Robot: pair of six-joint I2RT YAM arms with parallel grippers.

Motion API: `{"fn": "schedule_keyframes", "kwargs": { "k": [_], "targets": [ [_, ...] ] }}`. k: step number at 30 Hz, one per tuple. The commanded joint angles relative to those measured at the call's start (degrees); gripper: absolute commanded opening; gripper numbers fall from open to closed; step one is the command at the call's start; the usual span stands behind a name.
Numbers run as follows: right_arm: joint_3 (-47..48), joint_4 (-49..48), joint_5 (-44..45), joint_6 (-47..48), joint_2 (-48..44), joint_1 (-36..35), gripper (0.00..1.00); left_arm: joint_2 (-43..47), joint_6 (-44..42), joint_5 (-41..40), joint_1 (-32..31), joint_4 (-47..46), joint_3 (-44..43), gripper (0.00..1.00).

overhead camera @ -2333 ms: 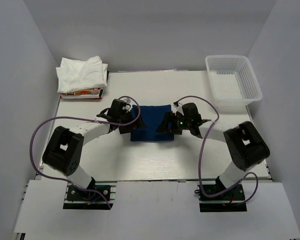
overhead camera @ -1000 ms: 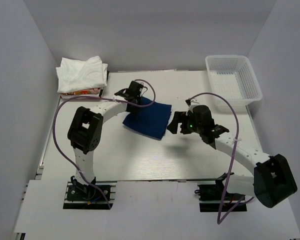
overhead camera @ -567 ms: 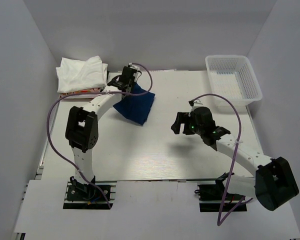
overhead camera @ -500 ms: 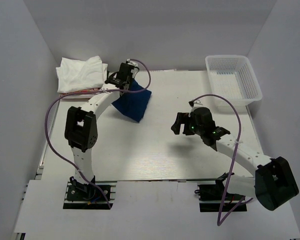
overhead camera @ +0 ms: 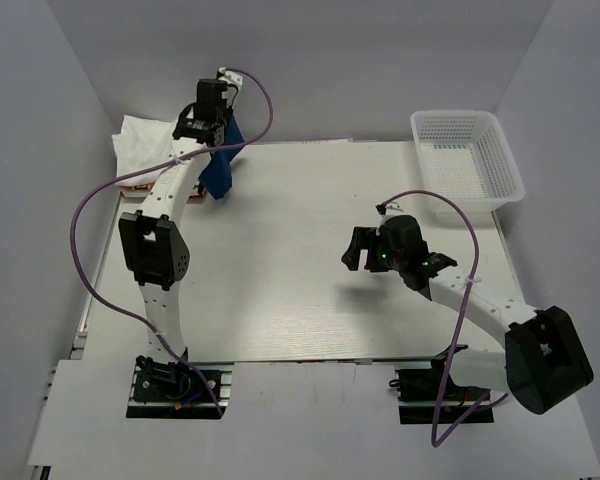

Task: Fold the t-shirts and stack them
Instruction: Put the neatly folded tshirt into the corner of the board with the left arm

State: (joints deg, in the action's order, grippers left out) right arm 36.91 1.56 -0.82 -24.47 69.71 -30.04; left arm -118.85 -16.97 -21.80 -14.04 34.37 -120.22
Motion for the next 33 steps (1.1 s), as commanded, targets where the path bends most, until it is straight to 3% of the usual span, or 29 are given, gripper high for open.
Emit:
{"fn": "schedule_keyframes", "kwargs": {
  "k": [1, 13, 25, 31, 33],
  "targets": [
    [1.3, -1.9, 0.0, -0.6, 0.6, 0.2, 0.91, 0.0, -2.5, 0.7, 2.7, 0.4, -6.4, 0.00],
    [3.3, -2.8, -1.9, -0.9, 5.1, 0.4, 0.91, -0.9, -1.0, 9.4, 10.7, -3.2, -11.3, 0.00],
    [10.3, -1.6, -4.5, -0.8, 13.3, 0.3, 0.91, -8.7, -1.4, 11.3, 19.6, -11.3, -9.2, 0.00],
    [12.8, -1.7, -6.2, -1.0, 16.0, 0.4, 0.91, -13.0, -1.4, 12.5, 23.2, -11.1, -13.7, 0.00],
    [13.1, -1.7, -6.6, -0.8, 16.6, 0.4, 0.91, -13.5, -1.4, 10.8, 23.7, -13.7, -11.9, 0.04]
  ]
}}
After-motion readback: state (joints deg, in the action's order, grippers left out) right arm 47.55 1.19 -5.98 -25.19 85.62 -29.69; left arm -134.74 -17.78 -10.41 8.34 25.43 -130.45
